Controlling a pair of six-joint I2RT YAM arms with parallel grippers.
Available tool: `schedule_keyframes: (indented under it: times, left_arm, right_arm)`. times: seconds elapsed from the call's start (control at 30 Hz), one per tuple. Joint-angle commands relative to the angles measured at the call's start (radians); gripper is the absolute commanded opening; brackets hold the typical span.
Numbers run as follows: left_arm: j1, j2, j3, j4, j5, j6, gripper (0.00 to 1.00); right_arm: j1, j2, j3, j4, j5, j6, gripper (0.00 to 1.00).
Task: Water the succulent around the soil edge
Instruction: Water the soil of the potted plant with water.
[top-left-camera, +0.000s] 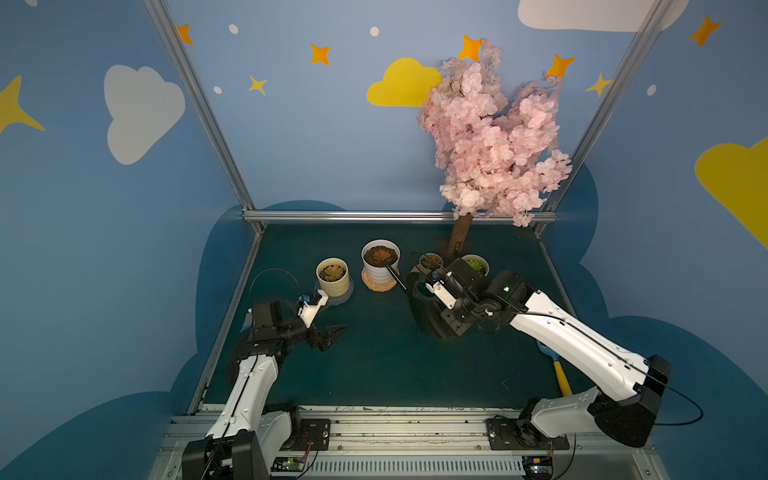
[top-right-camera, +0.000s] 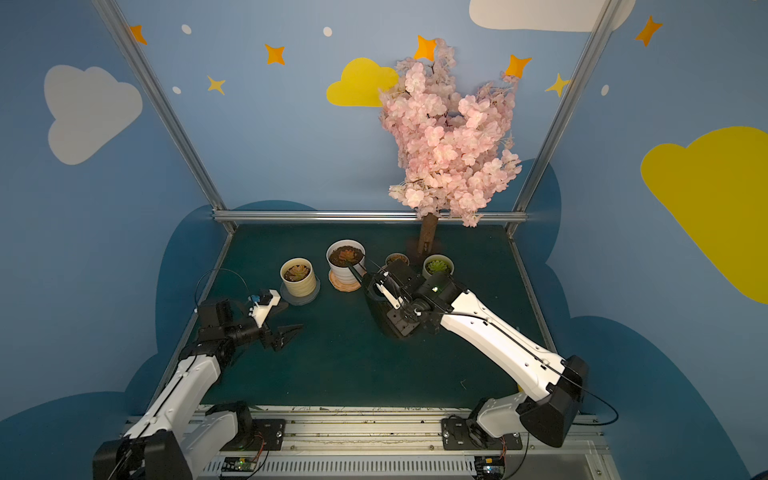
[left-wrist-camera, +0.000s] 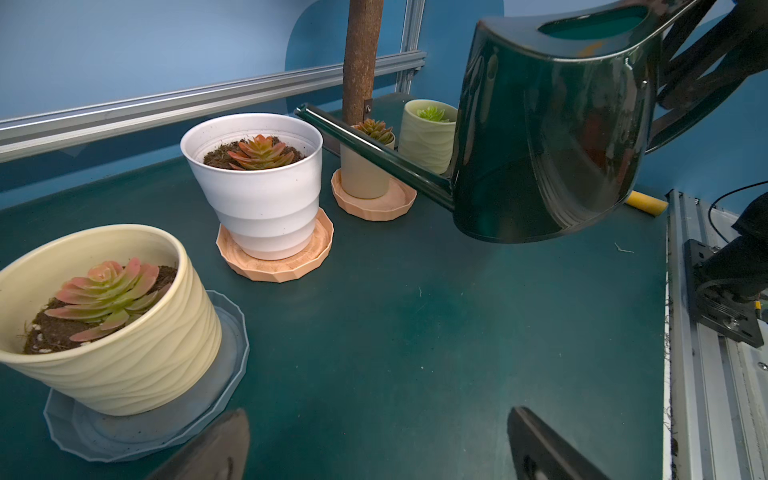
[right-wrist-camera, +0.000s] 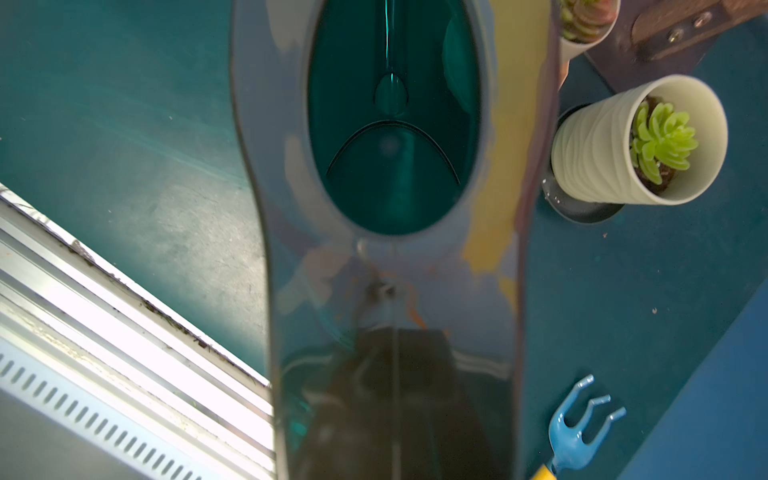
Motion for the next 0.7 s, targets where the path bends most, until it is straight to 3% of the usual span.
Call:
schedule_keyframes:
  times: [0.0, 0.4, 0.67]
  left_arm:
    - [-0.005, 0.003, -0.008, -0.007, 0.006, 0.013, 1.0]
    - [-0.011, 0.0, -0.018, 0.008, -0.004, 0.013, 1.0]
    - [-0.026, -0.001, -0.018, 0.01, -0.029, 0.013, 1.0]
  right_arm:
    - [-0.003, -0.073, -0.033, 0.124, -0.009, -0.009, 0.0]
    - [0.002, -0.331, -0.259, 0.365, -0.039, 0.039, 0.0]
    - [0.002, -0.427, -0.283, 0.26, 0.039, 0.129, 0.0]
